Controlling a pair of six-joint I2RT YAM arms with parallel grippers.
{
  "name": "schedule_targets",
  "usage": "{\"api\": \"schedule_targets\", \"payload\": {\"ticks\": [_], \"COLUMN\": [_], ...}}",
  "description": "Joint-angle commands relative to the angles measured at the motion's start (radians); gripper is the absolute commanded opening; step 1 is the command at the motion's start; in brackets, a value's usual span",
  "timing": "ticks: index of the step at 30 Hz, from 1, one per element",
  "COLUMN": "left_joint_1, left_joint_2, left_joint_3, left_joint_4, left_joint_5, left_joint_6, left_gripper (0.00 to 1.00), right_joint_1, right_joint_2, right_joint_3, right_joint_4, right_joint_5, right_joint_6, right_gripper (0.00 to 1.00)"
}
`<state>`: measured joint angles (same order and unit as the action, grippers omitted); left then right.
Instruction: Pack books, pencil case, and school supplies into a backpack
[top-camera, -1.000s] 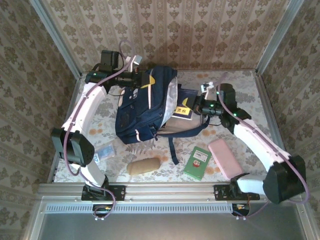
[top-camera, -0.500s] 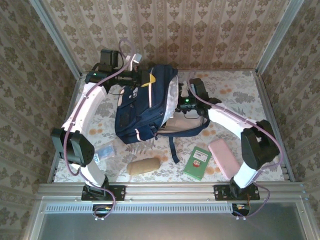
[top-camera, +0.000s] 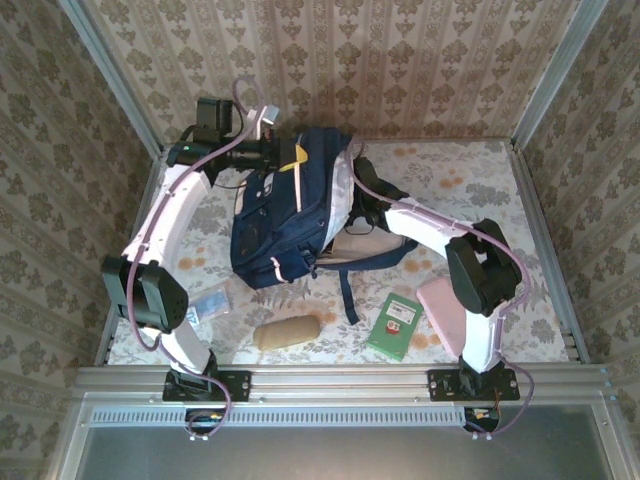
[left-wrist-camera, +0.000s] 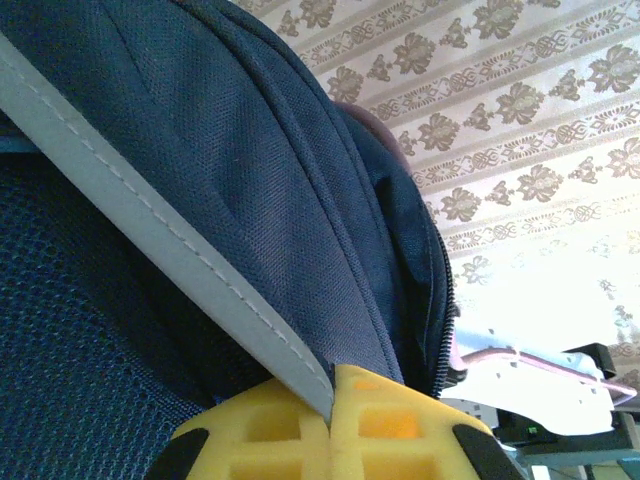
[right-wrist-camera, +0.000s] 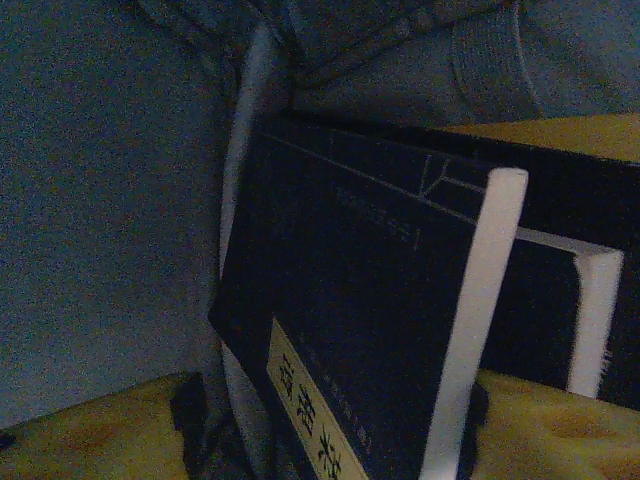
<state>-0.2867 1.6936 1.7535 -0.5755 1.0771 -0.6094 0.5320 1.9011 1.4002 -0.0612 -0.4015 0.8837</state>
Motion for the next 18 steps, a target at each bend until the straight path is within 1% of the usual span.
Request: {"api": "schedule_targets", "payload": {"ticks": [1,3,5,7,10,12,16,18], "left_joint_1": [0.027,0.034,0.039,0.037,0.032,0.017,-0.04,-0.067], "left_joint_2": [-0.033,-0.025,-0.011,0.001,0.009,0.035,0.113,0.157], "left_joint_3": [0.031,0.03,0.048,0.061,0.012,0.005,0.059,0.071], "left_joint_4": [0.112,0.095,0.044,0.011,0.068,0.05,-0.052,-0.042], "left_joint_5": [0.054,0.029,-0.009,-0.058,-0.106,-0.142,-0.266,-0.312], "left_joint_6": [0.041,0.051,0.082,0.109,0.08,0.097,0.175,0.171], "left_gripper": [0.0,0.0,0.0,0.0,0.0,0.0,0.0,0.0], "right_joint_1": [-0.007,-0.018,-0.029,-0.037,-0.044,-0.051,-0.074,-0.076], "right_joint_2": [-0.154,-0.211,-0.267,-0.333,-0.448,-0.52,-0.666,-0.728], "right_joint_3": [-0.035,-0.073,-0.112,-0.162,-0.245,-0.29,-0.373,-0.414], "right_joint_4": [-0.06,-0.08,-0.11,-0.152,-0.203,-0.256,-0.371,-0.411], "right_joint_5": [0.058,0.081,0.106,0.161,0.256,0.312,0.443,0.513], "right_joint_6": [-0.101,-0.122,-0.135,-0.159,-0.181,-0.191,-0.186,-0.178], "right_gripper": [0.73,0.73,0.73,0.71,0.71,0.71,0.73,0.73]}}
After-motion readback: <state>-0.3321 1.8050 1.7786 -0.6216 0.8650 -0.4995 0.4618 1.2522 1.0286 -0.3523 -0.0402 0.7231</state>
